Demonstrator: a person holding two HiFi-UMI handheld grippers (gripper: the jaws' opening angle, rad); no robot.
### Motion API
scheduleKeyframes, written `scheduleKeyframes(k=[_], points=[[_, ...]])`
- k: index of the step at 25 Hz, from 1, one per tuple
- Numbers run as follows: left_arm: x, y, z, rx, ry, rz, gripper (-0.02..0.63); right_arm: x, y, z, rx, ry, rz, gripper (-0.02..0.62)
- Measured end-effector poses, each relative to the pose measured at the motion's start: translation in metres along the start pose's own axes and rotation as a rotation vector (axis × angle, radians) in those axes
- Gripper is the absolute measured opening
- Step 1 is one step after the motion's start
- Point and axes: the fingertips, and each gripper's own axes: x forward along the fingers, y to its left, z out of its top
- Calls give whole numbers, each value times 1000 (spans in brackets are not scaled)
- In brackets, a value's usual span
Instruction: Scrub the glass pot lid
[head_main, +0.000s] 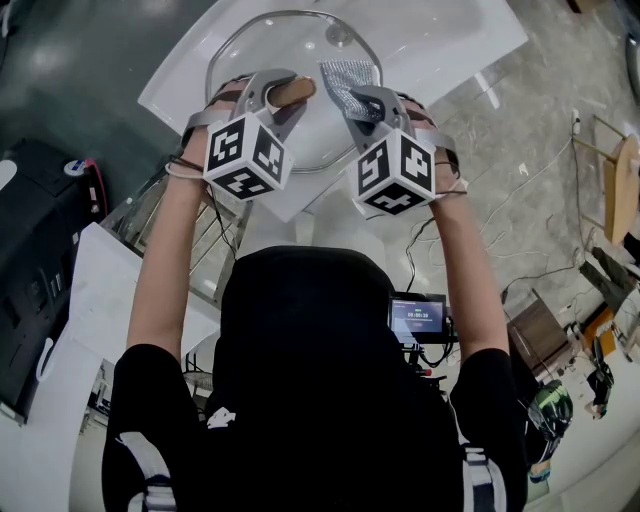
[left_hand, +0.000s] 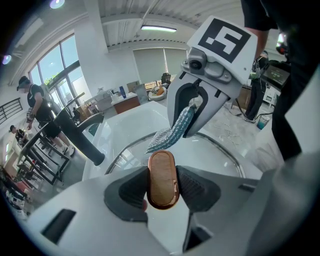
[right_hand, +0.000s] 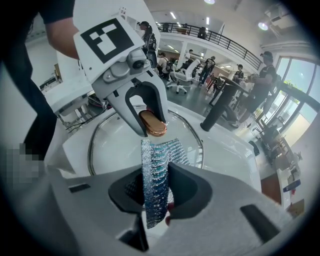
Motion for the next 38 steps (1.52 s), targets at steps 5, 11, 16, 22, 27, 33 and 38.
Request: scheduleKeyframes(k=[5, 11, 16, 22, 27, 33, 38], points=[[1, 0, 0, -1, 3, -1, 170, -3, 13, -2, 0, -1, 18, 72], [1, 0, -1, -7, 3, 0, 170, -6, 28, -7, -3, 5, 40, 72], [0, 0, 0, -11, 1, 2, 170, -13, 42, -8, -11, 8, 63, 72], [1, 1, -2, -17, 0, 4, 170, -15, 61, -11, -2, 13, 97, 72], [1, 0, -2, -24, -3, 5, 170, -17, 81, -13, -1, 19, 128, 72], [2, 0, -2, -26, -3, 7, 170, -18, 96, -16, -13, 26, 163, 72], [2, 1, -2, -27, -4, 6, 170, -19, 98, -16, -8, 23, 175, 72]])
